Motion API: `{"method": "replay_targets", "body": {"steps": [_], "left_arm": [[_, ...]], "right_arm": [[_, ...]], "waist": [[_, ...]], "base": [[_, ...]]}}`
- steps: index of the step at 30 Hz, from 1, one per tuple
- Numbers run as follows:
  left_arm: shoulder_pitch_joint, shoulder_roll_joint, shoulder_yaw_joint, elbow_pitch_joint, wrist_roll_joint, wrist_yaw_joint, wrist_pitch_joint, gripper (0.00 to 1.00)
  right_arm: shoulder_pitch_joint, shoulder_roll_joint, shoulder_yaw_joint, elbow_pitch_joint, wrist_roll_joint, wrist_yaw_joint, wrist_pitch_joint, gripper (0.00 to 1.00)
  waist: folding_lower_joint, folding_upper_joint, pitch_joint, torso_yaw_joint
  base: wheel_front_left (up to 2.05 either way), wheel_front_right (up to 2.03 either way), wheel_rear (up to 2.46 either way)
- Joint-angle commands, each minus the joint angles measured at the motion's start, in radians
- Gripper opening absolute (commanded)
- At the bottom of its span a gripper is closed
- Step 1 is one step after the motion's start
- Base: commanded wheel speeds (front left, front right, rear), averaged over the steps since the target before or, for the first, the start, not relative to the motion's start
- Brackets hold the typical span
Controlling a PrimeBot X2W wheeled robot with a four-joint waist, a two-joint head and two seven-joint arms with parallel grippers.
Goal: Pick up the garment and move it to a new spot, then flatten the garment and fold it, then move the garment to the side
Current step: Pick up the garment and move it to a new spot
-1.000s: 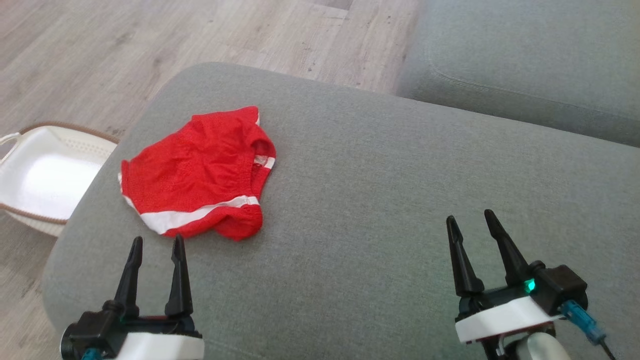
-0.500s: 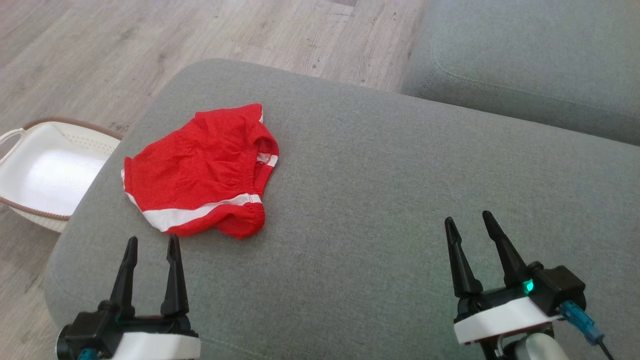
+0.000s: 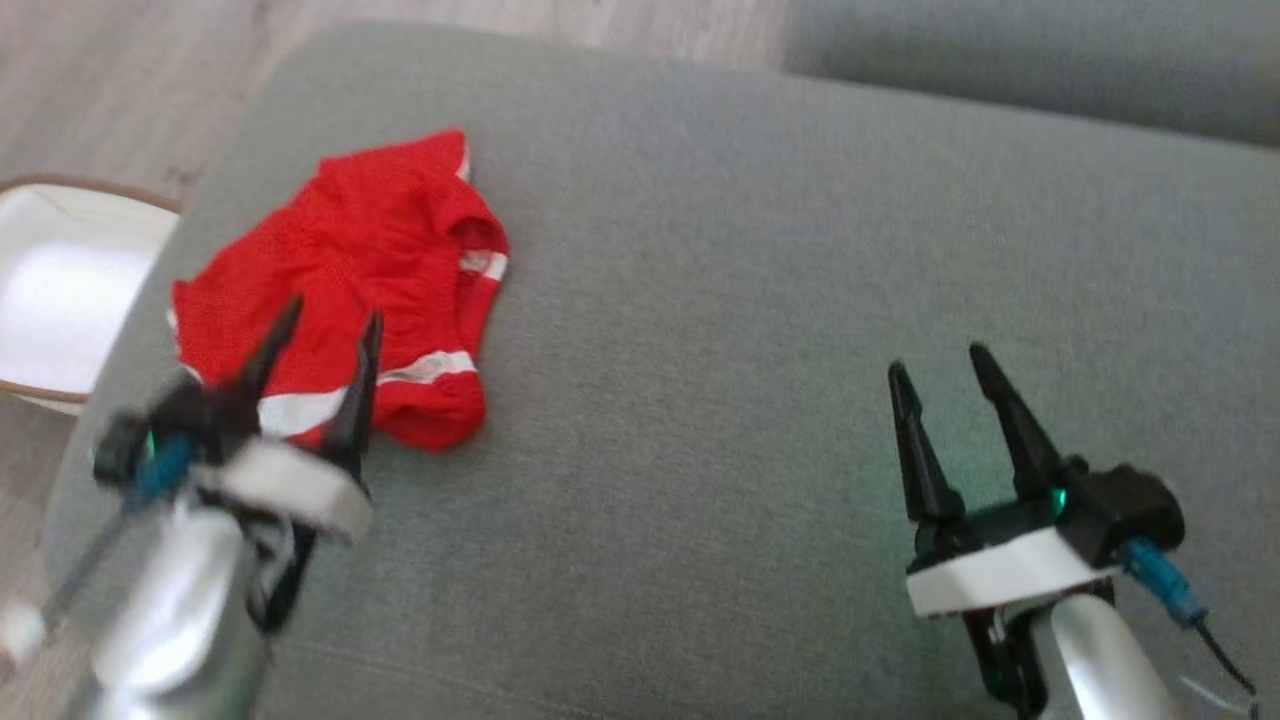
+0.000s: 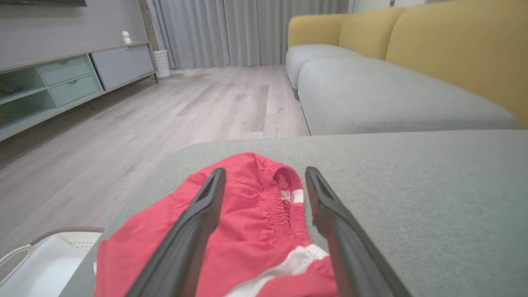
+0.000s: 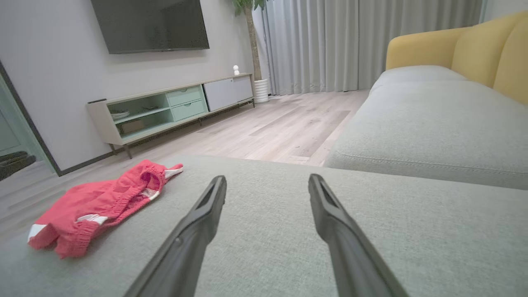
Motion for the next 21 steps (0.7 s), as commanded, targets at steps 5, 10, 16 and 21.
{"method": "replay_targets", "body": {"steps": [5,10,16,21], "left_arm": [[-0.278,0.144,-0.118,0.085,-0.179,0.002,0.158,1.0],[-0.439,0.239,-0.251,0.158,-0.315,0.002,0.299,1.0],[-0.554,0.296,-0.359,0.25,-0.445,0.002,0.445,1.0],[-0.603,0.318,-0.433,0.293,-0.515,0.002,0.506,1.0]], "right_arm": [[-0.075,-0.003,0.024,-0.047,-0.028,0.007,-0.007,1.0],[-0.116,-0.003,0.028,-0.052,-0.044,0.007,-0.007,1.0],[-0.142,-0.003,0.025,-0.058,-0.05,0.007,-0.007,1.0],[-0.147,-0.003,0.03,-0.06,-0.053,0.007,-0.007,1.0]], "waist": [[-0.0002,0.0,0.141,-0.088],[-0.0002,0.0,0.227,-0.149],[-0.0002,0.0,0.286,-0.195],[-0.0002,0.0,0.302,-0.214]], "base": [[0.0,0.0,0.0],[0.0,0.0,0.0],[0.0,0.0,0.0],[0.0,0.0,0.0]]}}
